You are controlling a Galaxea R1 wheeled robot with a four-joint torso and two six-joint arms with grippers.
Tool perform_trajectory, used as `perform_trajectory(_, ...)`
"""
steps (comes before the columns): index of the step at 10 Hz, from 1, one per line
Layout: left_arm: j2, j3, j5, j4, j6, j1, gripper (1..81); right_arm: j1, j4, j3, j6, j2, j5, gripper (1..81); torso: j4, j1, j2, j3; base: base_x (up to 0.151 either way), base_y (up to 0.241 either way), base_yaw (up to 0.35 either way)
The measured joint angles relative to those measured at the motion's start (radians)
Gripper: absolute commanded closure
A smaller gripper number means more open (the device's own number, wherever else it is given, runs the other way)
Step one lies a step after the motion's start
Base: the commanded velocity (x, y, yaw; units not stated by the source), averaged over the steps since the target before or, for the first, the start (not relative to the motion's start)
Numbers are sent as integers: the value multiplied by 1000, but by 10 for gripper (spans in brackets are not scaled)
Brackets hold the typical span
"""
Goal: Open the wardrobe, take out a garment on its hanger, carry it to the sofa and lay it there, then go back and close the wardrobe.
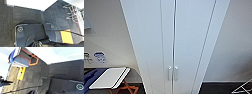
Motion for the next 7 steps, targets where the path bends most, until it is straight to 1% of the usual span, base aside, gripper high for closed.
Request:
perform_trajectory(1, -46, 53, 14, 0, 0, -48, 10, 58, 0, 42, 3, -30, 0, 10, 0, 0, 0, 0, 0, 0, 0)
perform_trajectory(4, -131, 174, 21, 0, 0, -213, 10, 229, -1, 110, 31, -70, -23, 10, 0, 1, 0, -1, 0, 0, 0)
perform_trajectory(6, -171, 224, 40, -2, -5, -313, 10, 350, -1, 139, 66, -85, -53, 10, 0, 1, 1, -2, 0, 0, 0)
perform_trajectory(7, -175, 238, 61, -5, -11, -365, 10, 404, -2, 150, 87, -90, -69, 10, 0, 1, 2, -2, 0, 0, 0)
